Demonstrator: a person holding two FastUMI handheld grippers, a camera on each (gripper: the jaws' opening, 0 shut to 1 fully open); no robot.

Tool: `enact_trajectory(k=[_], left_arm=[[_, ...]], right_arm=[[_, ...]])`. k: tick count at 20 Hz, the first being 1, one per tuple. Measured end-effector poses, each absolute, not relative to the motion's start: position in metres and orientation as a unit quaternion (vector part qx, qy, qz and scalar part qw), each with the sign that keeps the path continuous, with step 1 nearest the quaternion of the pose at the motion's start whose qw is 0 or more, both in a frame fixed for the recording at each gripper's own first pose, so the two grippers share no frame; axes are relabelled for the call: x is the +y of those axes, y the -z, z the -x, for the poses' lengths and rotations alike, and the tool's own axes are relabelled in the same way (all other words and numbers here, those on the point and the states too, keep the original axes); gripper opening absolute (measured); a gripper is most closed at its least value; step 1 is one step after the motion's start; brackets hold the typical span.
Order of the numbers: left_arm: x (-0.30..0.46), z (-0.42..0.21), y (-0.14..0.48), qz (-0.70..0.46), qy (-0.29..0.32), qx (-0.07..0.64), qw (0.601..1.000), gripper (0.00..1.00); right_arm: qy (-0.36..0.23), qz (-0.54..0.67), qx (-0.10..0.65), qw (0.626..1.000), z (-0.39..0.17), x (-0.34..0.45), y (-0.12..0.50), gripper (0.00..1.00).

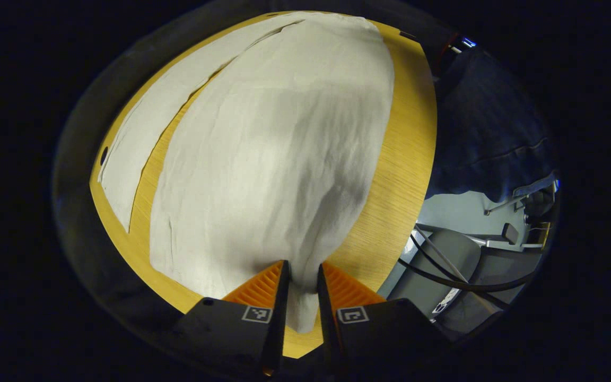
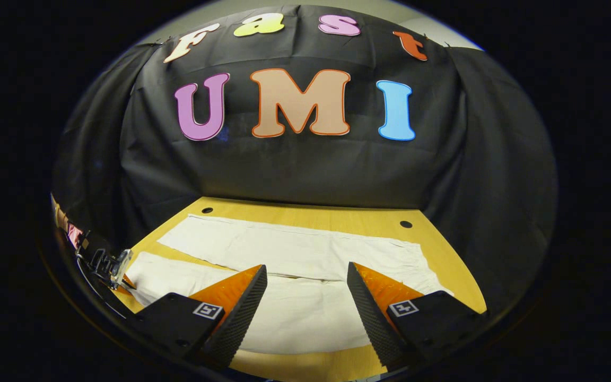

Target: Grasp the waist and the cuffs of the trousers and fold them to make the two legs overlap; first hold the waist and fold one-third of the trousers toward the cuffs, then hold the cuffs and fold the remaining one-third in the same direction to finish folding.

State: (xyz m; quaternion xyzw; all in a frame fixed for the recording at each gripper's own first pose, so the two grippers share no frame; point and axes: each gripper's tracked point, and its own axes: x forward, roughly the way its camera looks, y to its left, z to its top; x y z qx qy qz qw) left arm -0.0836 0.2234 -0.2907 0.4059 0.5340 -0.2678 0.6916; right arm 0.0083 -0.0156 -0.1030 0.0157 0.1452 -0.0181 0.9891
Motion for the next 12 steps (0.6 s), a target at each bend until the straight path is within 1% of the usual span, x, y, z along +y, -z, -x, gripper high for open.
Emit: enact_trajectory(k=[1,2,3,4,7,8,12], left_arm=[[0.225,0.080,0.289,-0.408,0.257,0.533,0.695,0.23],[0.225,0.080,0.289,-0.403,0.250,0.538,0.697,0.05],[0.225,0.080,0.290,-0.402,0.250,0.539,0.697,0.02],[0.226,0.080,0.290,-0.404,0.254,0.540,0.693,0.00],[0.225,0.079,0.291,-0.409,0.260,0.540,0.689,0.00],[0.225,0.079,0.291,-0.411,0.259,0.539,0.688,0.01],[0.225,0.079,0.292,-0.414,0.248,0.538,0.691,0.00]], right_arm=[[0.012,-0.012,0.145,0.989,-0.010,-0.015,0.103,0.97],[0.005,-0.008,0.147,0.989,-0.011,-0.015,0.105,0.97],[-0.001,-0.005,0.149,0.989,-0.013,-0.015,0.107,0.97],[-0.009,-0.003,0.152,0.988,-0.013,-0.014,0.109,0.98],[-0.040,0.015,0.160,0.986,-0.013,-0.016,0.117,0.97],[-0.053,0.021,0.166,0.984,-0.013,-0.019,0.121,0.98],[-0.108,0.064,0.194,0.973,-0.012,-0.036,0.144,0.96]])
